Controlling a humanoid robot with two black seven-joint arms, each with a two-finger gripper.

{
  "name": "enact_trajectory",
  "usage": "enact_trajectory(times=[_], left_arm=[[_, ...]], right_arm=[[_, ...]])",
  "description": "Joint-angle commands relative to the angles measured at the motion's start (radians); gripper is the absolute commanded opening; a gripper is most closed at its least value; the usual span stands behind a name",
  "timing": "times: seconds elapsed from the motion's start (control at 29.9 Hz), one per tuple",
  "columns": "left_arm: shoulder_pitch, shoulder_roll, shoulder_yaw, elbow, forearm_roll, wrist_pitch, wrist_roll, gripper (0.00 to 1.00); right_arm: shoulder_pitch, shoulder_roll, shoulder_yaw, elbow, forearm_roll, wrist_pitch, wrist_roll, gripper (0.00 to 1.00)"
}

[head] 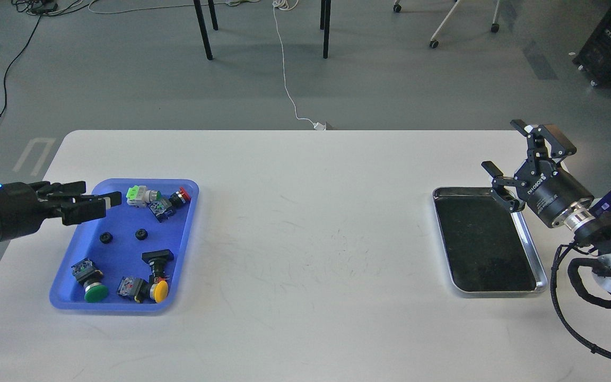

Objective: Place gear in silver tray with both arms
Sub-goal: 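Lower the left gripper and grasp a small black gear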

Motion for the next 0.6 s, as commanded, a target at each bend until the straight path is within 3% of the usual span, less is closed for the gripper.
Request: enact_trajectory(times=[0.0,0.27,0.57], left_arm=[[-0.065,-0.013,0.099,0.076,0.118,0.051,0.000,0.98],[-0.215,-0.091,0.335,0.225,0.125,0.093,0.000,0.97],[-0.239,-0.148,0.388,0.298,0.125,0.122,0.000,0.90]], right_arm=[[-0.002,-0.005,0.005,0.000,0.000,0.000,0.000,0.99],[-0.006,-0.008,0.006,0.005,0.000,0.001,0.000,0.99],[-0.006,-0.008,0.009,0.003,0.000,0.001,0.000,0.99]])
